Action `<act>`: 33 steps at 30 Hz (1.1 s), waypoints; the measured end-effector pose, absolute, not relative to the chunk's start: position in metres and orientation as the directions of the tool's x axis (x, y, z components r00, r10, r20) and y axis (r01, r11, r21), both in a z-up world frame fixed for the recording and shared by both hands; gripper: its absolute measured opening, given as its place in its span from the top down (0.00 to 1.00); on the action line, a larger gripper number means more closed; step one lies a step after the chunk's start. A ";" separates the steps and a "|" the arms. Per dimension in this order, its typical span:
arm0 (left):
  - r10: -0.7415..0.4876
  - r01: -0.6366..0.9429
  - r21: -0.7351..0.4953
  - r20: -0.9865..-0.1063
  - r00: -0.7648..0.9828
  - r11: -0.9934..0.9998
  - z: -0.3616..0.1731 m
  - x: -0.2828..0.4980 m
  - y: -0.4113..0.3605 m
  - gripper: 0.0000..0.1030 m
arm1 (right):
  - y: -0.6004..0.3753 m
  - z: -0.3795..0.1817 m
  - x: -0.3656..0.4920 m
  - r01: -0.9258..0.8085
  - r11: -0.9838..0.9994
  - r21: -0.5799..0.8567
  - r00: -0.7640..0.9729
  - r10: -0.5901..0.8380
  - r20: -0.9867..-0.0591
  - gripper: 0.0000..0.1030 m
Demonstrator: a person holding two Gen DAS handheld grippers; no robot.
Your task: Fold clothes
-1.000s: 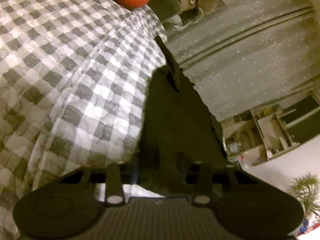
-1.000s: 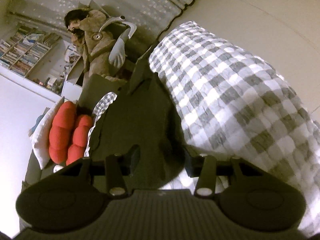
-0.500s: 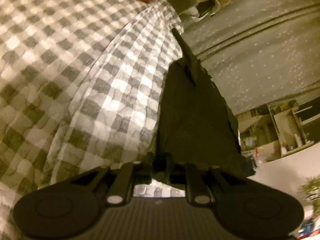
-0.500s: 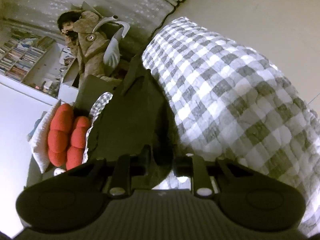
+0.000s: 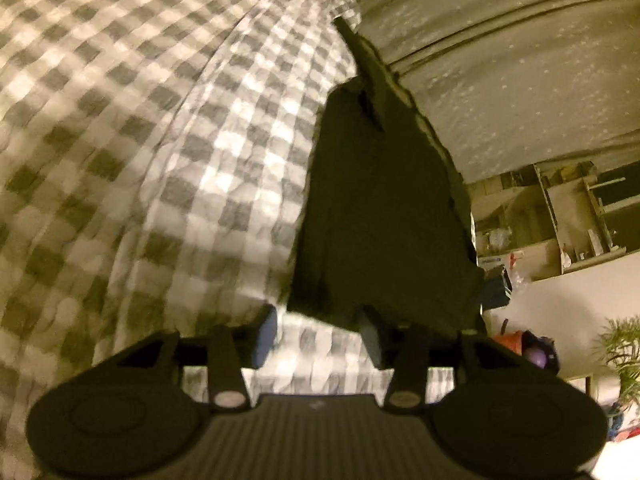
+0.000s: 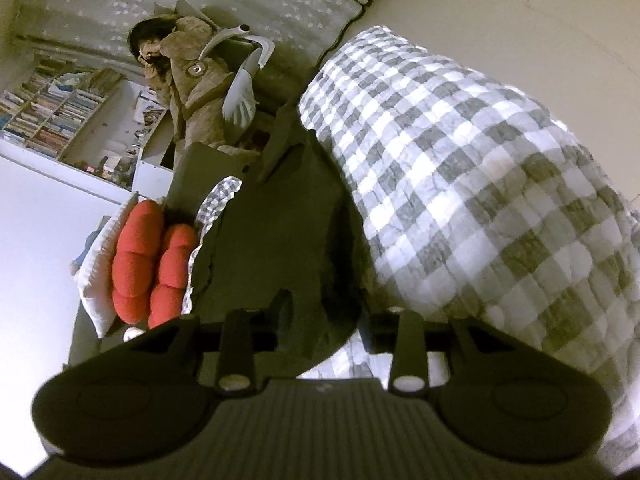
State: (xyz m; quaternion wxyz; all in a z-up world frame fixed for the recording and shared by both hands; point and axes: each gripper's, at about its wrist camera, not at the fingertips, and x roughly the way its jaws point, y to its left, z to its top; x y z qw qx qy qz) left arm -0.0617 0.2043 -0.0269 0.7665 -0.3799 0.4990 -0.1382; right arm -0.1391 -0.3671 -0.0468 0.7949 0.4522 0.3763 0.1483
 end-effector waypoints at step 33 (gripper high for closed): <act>-0.516 -0.247 -0.806 -0.546 0.660 0.537 -0.021 -0.093 0.191 0.98 | -0.373 -0.025 -0.152 0.130 0.488 0.863 0.712 0.559 -0.424 0.96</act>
